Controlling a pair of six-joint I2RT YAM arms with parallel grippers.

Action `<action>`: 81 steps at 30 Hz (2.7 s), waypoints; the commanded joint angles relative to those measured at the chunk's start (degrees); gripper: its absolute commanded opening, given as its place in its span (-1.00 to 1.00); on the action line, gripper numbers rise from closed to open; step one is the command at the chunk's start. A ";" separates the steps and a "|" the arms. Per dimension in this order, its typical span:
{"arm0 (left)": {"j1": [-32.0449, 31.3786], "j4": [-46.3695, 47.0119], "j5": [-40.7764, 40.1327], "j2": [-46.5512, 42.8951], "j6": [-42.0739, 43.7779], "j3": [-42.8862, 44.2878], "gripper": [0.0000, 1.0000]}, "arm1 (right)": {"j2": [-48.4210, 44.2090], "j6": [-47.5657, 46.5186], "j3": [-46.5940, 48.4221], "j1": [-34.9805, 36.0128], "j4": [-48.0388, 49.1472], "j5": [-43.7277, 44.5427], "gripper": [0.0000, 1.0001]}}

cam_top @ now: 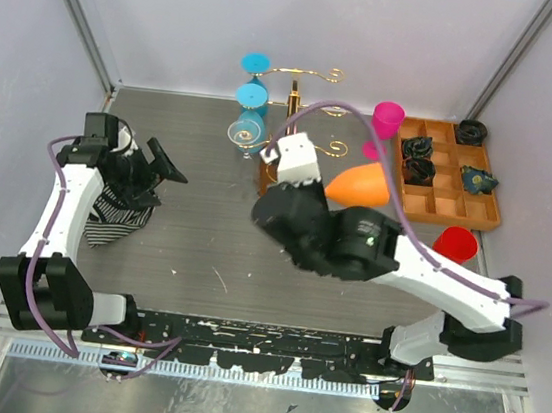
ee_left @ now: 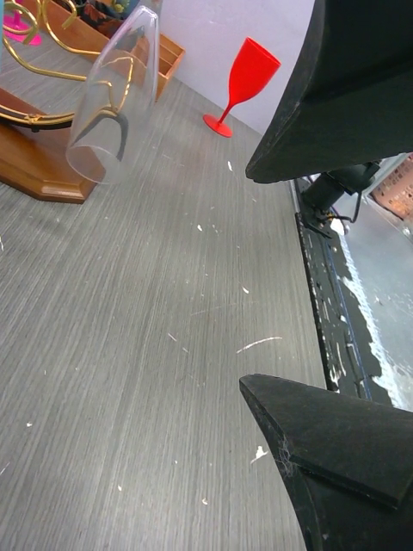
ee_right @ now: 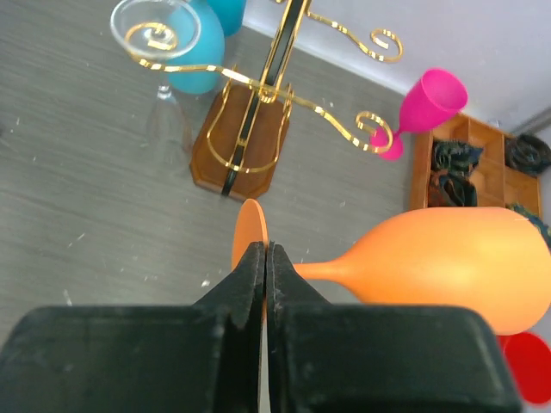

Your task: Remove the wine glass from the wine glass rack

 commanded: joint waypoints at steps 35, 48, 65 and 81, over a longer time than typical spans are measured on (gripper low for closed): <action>0.22 0.61 -0.31 3.38 2.90 -3.65 1.00 | 14.35 1.05 -41.62 -10.20 17.14 12.93 -0.99; 0.24 0.76 -0.52 4.09 3.12 -3.53 1.00 | 23.82 -2.82 -47.46 -19.07 27.35 9.42 -0.99; 0.22 0.13 -0.13 3.85 3.47 -3.16 1.00 | 32.73 -3.99 -45.23 -31.36 35.40 10.04 -0.99; 0.29 -0.12 -0.37 4.82 3.41 -2.72 1.00 | 35.61 -8.32 -48.08 -39.43 46.89 5.15 -0.97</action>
